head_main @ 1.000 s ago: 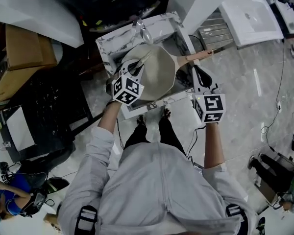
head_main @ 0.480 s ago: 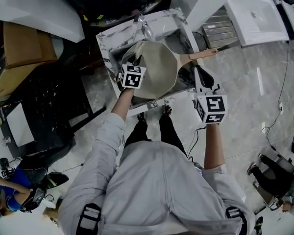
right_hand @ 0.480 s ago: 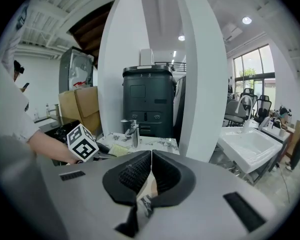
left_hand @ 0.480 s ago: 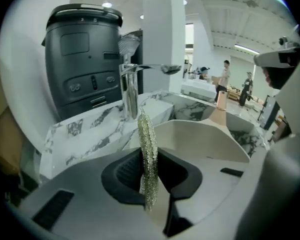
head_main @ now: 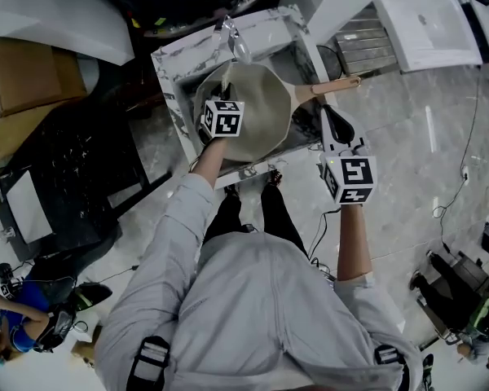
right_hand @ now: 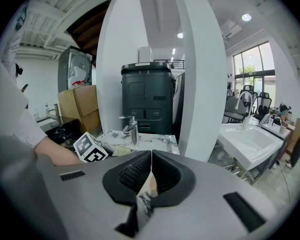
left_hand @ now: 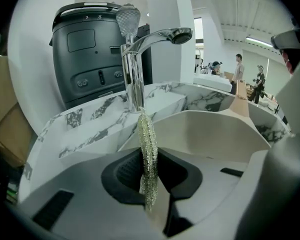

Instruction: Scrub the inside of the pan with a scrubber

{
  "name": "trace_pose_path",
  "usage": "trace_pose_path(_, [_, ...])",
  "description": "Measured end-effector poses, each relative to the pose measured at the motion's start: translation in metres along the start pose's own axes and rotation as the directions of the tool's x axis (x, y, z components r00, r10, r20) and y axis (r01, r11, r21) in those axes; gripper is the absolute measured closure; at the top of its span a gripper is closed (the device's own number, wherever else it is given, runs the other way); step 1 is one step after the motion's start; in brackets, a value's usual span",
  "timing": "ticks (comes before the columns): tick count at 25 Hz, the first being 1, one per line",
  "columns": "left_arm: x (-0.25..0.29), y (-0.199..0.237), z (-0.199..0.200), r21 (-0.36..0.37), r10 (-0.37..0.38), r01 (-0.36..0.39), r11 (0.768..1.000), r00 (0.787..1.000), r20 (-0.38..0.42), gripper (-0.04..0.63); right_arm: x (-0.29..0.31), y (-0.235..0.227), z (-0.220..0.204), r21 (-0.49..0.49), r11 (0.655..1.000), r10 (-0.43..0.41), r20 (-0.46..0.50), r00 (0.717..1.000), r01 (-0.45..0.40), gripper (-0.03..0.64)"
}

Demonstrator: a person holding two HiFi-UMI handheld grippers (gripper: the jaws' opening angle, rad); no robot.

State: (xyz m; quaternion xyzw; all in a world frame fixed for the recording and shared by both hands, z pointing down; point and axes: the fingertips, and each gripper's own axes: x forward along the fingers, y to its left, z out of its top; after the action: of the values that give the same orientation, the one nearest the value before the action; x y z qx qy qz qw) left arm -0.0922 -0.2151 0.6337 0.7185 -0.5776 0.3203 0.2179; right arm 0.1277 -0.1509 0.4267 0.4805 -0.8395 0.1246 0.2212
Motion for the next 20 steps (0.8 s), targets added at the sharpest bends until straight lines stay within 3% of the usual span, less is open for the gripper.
trace_pose_path(6, [0.019, -0.010, -0.005, 0.030, 0.013, -0.012, 0.999, 0.999, -0.034, 0.532, 0.003, -0.007, -0.005, 0.014, 1.000, -0.003, -0.006, 1.000, 0.003, 0.581])
trace_pose_path(20, [0.048, -0.052, 0.017, 0.149, -0.176, 0.173, 0.974, 0.984, 0.009, 0.535, -0.001, -0.020, -0.027, 0.032, 0.999, -0.021, -0.036, 0.999, 0.022, 0.581])
